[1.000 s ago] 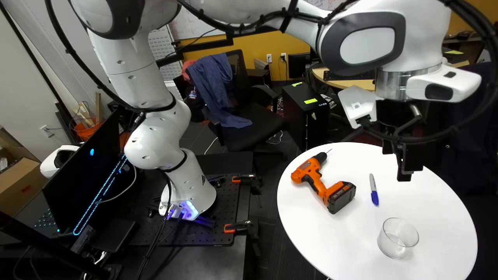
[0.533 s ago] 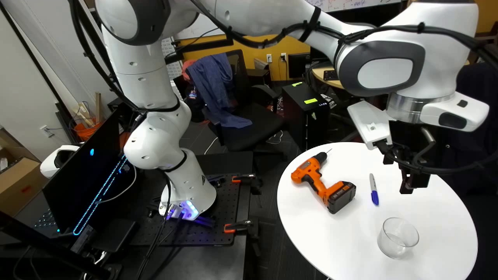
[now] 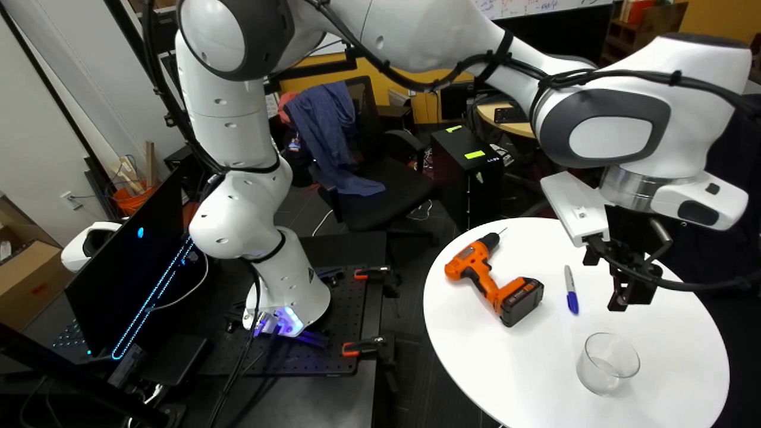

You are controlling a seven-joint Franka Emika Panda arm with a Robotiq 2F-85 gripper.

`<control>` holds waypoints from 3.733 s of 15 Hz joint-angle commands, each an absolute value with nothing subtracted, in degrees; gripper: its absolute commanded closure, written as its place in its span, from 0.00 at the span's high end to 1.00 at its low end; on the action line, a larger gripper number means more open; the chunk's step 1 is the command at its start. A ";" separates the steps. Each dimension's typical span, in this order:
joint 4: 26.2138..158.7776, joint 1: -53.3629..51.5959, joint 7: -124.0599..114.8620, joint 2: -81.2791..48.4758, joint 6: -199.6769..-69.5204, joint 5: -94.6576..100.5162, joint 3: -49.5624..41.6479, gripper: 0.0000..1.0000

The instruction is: Move the glass container to the left

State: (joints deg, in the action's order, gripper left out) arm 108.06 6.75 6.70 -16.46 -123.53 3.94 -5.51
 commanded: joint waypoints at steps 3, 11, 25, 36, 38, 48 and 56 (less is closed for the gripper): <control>105.34 5.89 4.95 -20.85 -125.06 4.89 -5.18 1.00; 105.59 6.10 6.02 -22.30 -124.54 4.34 -4.95 1.00; 107.01 7.27 9.91 -25.39 -133.24 2.58 -3.63 1.00; 104.90 9.42 12.92 -31.97 -135.19 -0.01 -1.81 1.00; 104.25 9.73 12.76 -33.02 -134.93 -0.33 -1.71 1.00; 97.29 10.82 12.86 -39.71 -134.06 0.04 -1.76 0.84; 92.21 10.14 12.59 -43.25 -133.69 1.15 -1.83 0.71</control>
State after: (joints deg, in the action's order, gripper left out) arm 94.96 10.03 11.09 -41.84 -134.66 0.94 -2.37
